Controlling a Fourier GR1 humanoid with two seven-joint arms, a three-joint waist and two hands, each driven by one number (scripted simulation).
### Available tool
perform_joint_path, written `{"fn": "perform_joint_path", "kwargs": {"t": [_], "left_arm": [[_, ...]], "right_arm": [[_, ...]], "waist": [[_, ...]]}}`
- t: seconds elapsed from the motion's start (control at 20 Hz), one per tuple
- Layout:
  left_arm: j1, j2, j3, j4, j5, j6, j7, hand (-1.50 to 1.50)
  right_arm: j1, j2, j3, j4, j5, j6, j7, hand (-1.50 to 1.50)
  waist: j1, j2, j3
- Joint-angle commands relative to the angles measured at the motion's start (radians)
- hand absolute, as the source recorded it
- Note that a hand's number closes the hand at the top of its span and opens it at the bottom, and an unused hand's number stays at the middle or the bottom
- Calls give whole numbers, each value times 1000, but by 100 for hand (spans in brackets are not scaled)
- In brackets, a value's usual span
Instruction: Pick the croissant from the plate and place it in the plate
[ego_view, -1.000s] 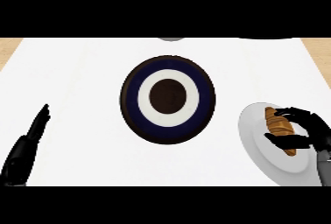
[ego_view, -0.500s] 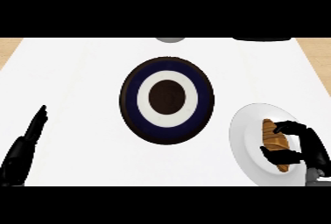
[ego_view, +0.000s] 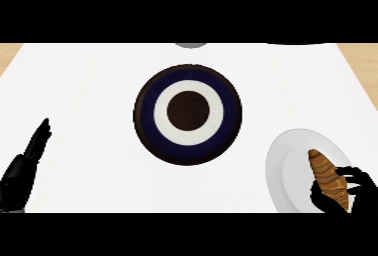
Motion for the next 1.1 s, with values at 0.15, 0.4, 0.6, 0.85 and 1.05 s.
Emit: {"fn": "perform_joint_path", "kwargs": {"t": [0.15, 0.4, 0.6, 0.85, 1.05], "left_arm": [[-39, 4, 1, 16, 5, -15, 18, 0], [13, -14, -25, -39, -28, 3, 21, 0], [4, 10, 20, 23, 21, -38, -44, 0], [-36, 4, -1, -16, -13, -19, 14, 0], [3, -1, 4, -2, 8, -45, -39, 0]], "right_arm": [[193, 56, 85, -381, 302, -98, 86, 150], [209, 120, 292, -580, 455, -90, 42, 150], [181, 143, 424, -705, 538, 62, 81, 150], [-88, 231, 579, -679, 690, 282, 215, 150], [-371, 233, 610, -536, 705, 323, 422, 150]], "waist": [[-3, 7, 7], [14, 6, 7], [21, 10, 7], [34, 13, 7], [42, 14, 7]]}}
